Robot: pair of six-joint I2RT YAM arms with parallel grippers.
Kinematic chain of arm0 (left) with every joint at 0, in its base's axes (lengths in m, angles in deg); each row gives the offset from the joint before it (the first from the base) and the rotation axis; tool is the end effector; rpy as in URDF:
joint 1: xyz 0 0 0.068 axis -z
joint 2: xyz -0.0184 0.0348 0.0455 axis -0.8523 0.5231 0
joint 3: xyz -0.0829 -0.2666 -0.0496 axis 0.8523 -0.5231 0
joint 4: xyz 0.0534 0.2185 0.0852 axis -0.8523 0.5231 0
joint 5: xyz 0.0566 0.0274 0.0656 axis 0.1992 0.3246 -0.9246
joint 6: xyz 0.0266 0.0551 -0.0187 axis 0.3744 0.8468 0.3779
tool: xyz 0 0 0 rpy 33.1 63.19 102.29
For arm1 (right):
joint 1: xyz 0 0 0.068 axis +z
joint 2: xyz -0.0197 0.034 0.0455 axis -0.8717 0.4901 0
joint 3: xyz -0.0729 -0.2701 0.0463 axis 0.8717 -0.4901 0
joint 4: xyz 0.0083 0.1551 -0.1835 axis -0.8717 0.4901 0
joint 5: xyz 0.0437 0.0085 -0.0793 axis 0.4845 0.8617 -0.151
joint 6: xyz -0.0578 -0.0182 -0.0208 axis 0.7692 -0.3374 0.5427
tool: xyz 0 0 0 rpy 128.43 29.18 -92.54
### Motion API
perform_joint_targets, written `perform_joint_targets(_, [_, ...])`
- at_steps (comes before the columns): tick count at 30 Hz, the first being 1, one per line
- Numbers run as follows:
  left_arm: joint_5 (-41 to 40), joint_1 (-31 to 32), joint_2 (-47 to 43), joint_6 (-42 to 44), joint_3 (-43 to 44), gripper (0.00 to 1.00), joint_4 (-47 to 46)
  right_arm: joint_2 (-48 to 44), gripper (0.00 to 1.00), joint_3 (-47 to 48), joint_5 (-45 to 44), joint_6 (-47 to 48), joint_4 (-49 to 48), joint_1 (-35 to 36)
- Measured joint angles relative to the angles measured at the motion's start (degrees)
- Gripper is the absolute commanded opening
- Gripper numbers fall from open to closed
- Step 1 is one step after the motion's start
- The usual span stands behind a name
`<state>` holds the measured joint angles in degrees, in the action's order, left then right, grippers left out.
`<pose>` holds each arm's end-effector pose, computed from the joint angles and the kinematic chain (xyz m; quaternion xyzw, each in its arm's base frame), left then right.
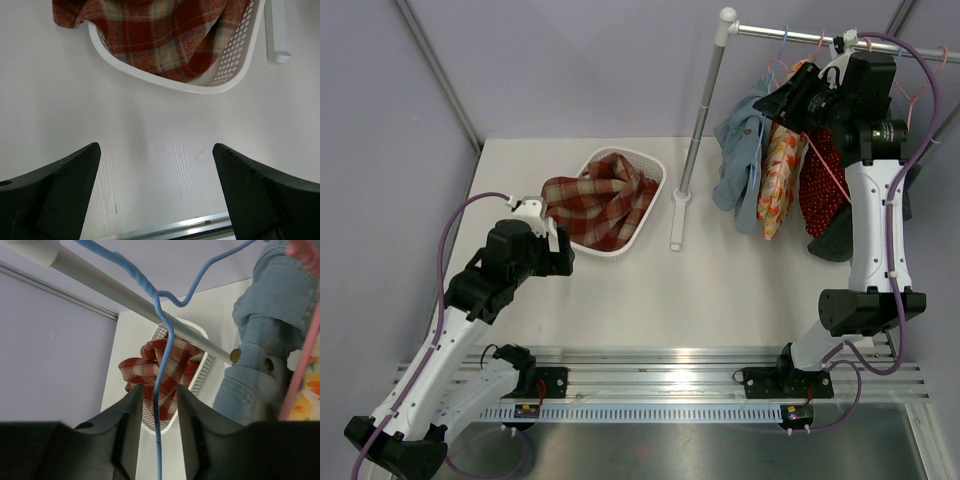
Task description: Remove the skirt from the hanger
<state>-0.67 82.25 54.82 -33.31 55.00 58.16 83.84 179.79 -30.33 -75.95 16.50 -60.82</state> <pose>0.1286 -0.0494 0.3203 0.0374 0.8871 -0.0944 0.4503 0.3169 0.0210 0.5065 0.0798 0.8007 0.3253 0.4966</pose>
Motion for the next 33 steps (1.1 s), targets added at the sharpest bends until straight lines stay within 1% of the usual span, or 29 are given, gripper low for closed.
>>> perform_joint_targets(2, [0.0, 0.0, 0.0, -0.02, 0.0, 0.99, 0.0, 0.52, 0.28, 0.0, 0.37, -0.39, -1.25, 0.59])
perform_joint_targets(4, [0.02, 0.0, 0.11, -0.04, 0.02, 0.99, -0.02, 0.85, 0.08, 0.0, 0.79, -0.46, -2.08, 1.36])
perform_joint_targets(5, [0.02, 0.0, 0.33, -0.04, 0.09, 0.99, -0.04, 0.94, 0.01, 0.0, 0.79, -0.48, -2.16, 1.6])
perform_joint_targets(6, [0.07, 0.02, 0.68, -0.09, 0.2, 0.99, -0.07, 0.94, 0.0, 0.0, 0.74, -0.5, -2.08, 1.73])
perform_joint_targets(10, [0.68, 2.16, 4.61, -1.33, 2.78, 0.99, -1.75, 0.94, 0.0, 0.0, 0.79, -0.48, -1.77, 1.88])
perform_joint_targets(14, [2.45, 7.1, 11.89, -1.51, 9.35, 0.99, -8.22, 0.94, 0.0, 0.04, 1.03, -0.02, -1.68, 1.88])
perform_joint_targets(16, [6.32, 8.46, 16.28, -1.22, 13.22, 0.99, -14.27, 1.2, 0.0, 1.25, 1.36, 0.26, -0.42, 1.88])
perform_joint_targets(19, [14.08, 9.27, 23.06, -0.92, 18.38, 0.99, -23.89, 2.43, 0.0, 5.64, 1.92, 0.44, 2.8, 1.88])
perform_joint_targets(22, [20.09, 10.29, 29.75, -0.61, 23.28, 0.99, -32.13, 2.78, 0.0, 9.01, 2.91, 0.26, 4.94, 1.88])
perform_joint_targets(26, [26.32, 11.74, 38.62, -0.72, 29.7, 0.99, -39.58, 2.43, 0.0, 10.84, 4.39, -0.74, 5.31, 1.92])
perform_joint_targets(30, [31.39, 13.4, 43.67, -2.36, 30.71, 0.99, -45.35, 1.27, 0.0, 10.51, 5.01, -1.68, 4.96, 1.92])
perform_joint_targets(33, [32.46, 15.78, 46.14, -2.43, 31.21, 0.99, -47.36, -0.02, 0.0, 9.86, 5.92, -2.38, 4.85, 1.92])
